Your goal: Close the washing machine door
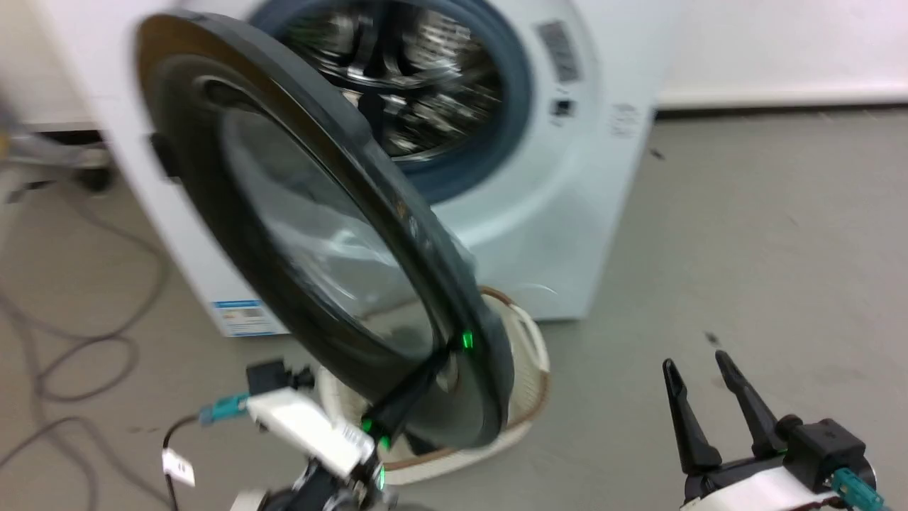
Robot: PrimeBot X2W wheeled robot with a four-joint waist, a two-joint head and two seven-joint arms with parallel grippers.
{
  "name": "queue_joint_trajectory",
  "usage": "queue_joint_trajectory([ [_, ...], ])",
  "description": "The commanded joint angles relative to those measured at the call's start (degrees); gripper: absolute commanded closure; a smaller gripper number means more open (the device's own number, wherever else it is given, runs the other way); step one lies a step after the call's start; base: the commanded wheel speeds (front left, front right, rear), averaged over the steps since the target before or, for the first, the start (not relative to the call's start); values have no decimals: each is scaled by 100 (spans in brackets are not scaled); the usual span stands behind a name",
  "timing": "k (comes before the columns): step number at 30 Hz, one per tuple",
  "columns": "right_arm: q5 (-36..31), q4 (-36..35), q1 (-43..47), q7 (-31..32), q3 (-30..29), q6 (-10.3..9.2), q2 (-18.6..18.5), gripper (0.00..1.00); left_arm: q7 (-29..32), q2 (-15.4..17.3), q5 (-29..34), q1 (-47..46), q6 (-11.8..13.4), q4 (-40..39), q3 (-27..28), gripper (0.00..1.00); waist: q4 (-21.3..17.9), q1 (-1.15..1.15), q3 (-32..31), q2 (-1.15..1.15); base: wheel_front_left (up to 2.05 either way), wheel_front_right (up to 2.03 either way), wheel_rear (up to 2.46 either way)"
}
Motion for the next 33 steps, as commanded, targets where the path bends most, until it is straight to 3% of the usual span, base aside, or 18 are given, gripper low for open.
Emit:
queue_joint_trajectory([
  [1, -15, -44, -100, -6, -19, 5, 8, 0, -195, -11, 63, -314, -46, 117, -105, 100, -644, 0, 453, 0, 0, 0, 0],
  [9, 14, 17, -222, -57, -58, 5, 113, 0, -1151, -11, 155, -1480, 5, 827, -227, 100, -1392, 0, 849, 0, 0, 0, 0],
  [14, 37, 104, -296, -76, 34, 5, 175, 0, -1814, -11, -12, -2224, 176, 1539, -166, 100, -1652, 0, 915, 0, 0, 0, 0],
  [17, 56, 133, -334, -81, 38, 5, 202, 0, -2004, -11, -65, -2519, 139, 1868, -190, 100, -1705, 0, 909, 0, 0, 0, 0],
  [23, 45, 54, -307, -84, -13, 5, 234, 0, -2001, -10, -98, -2559, -22, 2215, -421, 100, -1481, 0, 772, 0, 0, 0, 0],
  [29, 7, 15, -229, -84, -54, 5, 224, 0, -1910, 107, 175, -2127, -105, 2070, -758, 100, -1086, 0, 557, 0, 0, 0, 0],
  [33, 1, 5, -134, -85, -70, 5, 174, 0, -2164, 478, 817, -1648, -120, 1812, -1089, 100, -692, 0, 313, 0, 0, 0, 0],
])
